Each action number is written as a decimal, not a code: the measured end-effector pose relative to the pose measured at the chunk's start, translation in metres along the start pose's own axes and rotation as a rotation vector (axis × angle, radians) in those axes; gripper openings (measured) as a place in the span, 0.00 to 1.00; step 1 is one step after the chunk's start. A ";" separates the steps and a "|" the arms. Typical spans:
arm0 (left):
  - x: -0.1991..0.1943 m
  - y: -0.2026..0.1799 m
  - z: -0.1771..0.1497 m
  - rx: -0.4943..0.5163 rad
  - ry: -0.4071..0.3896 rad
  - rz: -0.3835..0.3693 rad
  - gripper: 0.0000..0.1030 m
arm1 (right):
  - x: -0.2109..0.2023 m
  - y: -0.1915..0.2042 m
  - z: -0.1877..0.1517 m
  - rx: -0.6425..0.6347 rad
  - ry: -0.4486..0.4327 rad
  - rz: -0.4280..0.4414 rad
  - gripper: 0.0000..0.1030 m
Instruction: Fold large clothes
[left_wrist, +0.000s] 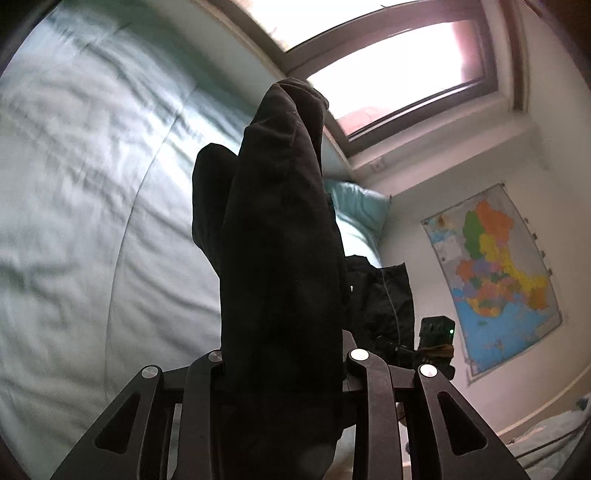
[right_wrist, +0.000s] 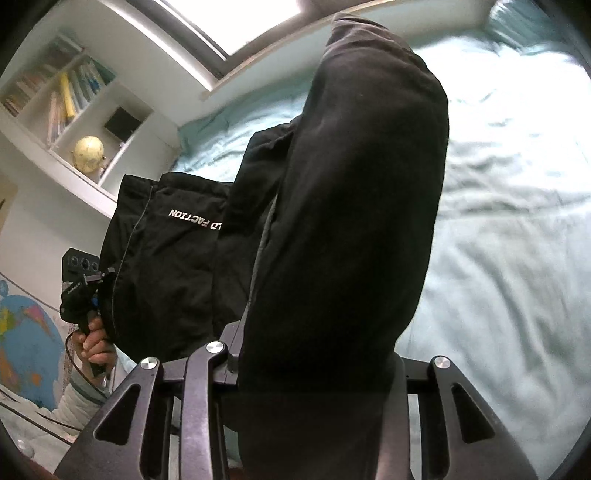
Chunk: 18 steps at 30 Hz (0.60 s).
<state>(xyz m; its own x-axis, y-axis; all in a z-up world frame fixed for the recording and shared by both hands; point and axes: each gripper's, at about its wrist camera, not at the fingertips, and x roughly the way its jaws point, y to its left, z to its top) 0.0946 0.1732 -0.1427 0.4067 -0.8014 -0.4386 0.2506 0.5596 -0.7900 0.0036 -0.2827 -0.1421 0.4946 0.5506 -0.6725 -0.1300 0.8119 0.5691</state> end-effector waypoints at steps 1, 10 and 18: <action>0.000 0.005 -0.008 -0.012 0.014 0.008 0.29 | 0.000 -0.001 -0.008 0.014 0.012 -0.005 0.40; 0.007 0.094 -0.074 -0.198 0.145 0.152 0.29 | 0.061 -0.040 -0.066 0.185 0.147 -0.099 0.41; -0.012 0.181 -0.089 -0.469 0.175 0.196 0.42 | 0.055 -0.115 -0.085 0.483 0.118 -0.182 0.61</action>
<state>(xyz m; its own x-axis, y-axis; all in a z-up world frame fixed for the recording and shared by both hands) 0.0572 0.2652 -0.3188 0.2435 -0.7373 -0.6301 -0.2505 0.5798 -0.7753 -0.0268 -0.3296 -0.2849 0.3681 0.4496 -0.8138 0.3732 0.7302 0.5723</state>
